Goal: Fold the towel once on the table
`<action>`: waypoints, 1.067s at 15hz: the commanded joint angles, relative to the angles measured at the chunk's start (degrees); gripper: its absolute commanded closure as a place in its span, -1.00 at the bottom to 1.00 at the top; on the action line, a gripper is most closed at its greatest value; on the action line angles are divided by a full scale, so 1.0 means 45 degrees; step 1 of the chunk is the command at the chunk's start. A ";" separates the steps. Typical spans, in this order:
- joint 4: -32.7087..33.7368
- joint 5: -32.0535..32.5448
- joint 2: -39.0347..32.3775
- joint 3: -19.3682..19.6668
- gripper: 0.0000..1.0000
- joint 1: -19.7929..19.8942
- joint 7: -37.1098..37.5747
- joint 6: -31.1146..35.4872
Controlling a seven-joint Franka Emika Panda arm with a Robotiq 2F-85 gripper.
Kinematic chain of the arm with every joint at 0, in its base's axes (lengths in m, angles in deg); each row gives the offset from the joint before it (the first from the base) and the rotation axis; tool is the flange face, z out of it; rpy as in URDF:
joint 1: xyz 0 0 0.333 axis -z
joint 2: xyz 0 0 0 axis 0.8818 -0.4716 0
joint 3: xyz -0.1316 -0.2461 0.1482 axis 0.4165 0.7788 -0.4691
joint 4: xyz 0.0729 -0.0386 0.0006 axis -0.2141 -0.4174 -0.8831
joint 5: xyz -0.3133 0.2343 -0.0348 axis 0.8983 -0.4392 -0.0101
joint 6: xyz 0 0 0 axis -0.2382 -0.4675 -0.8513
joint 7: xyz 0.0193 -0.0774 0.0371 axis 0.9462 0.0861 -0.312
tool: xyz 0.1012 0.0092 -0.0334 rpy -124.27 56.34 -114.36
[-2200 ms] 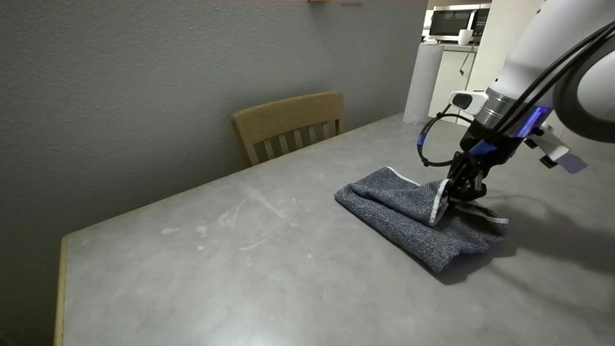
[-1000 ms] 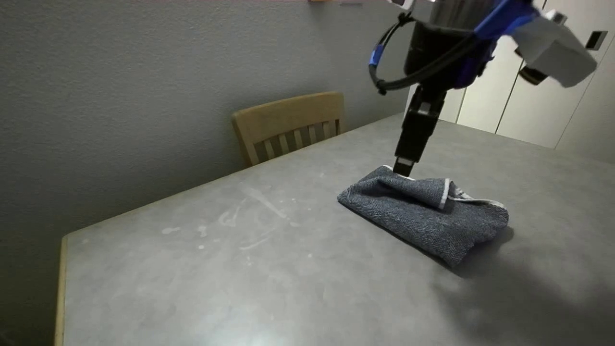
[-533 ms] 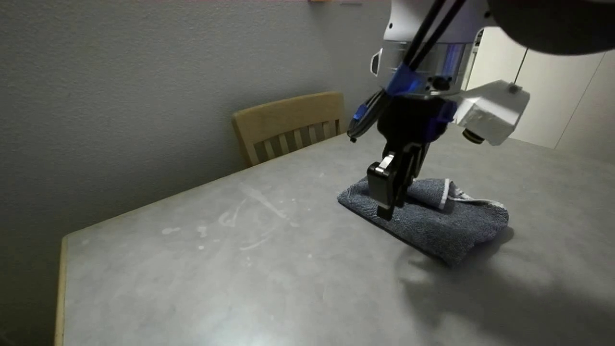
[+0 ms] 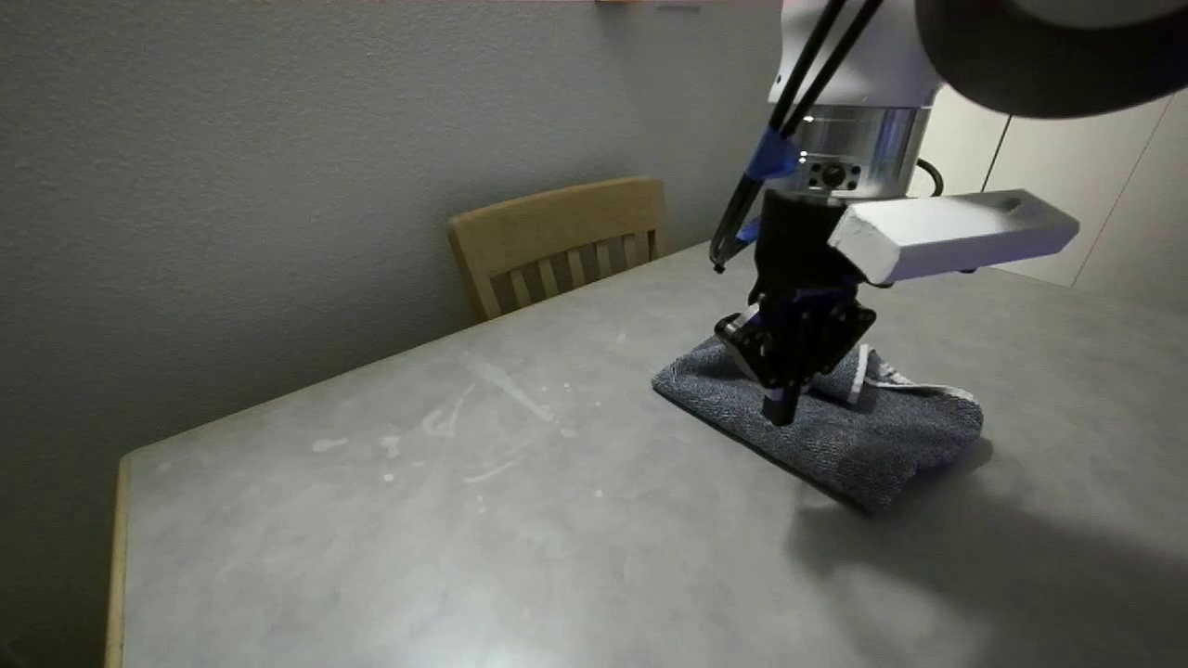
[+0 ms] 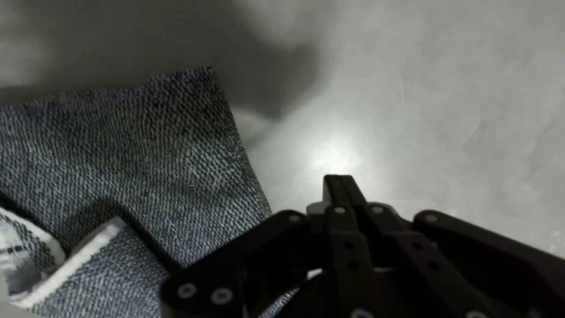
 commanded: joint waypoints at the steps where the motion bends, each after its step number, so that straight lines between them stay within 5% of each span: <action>1: -0.1180 -0.0421 0.0579 0.0522 1.00 -0.0130 0.1549 0.0422; 9: -0.1553 0.0595 0.0444 0.1010 1.00 0.0015 0.1526 -0.0042; 16: -0.1285 0.4078 0.0153 0.1543 1.00 -0.0525 0.2148 -0.0112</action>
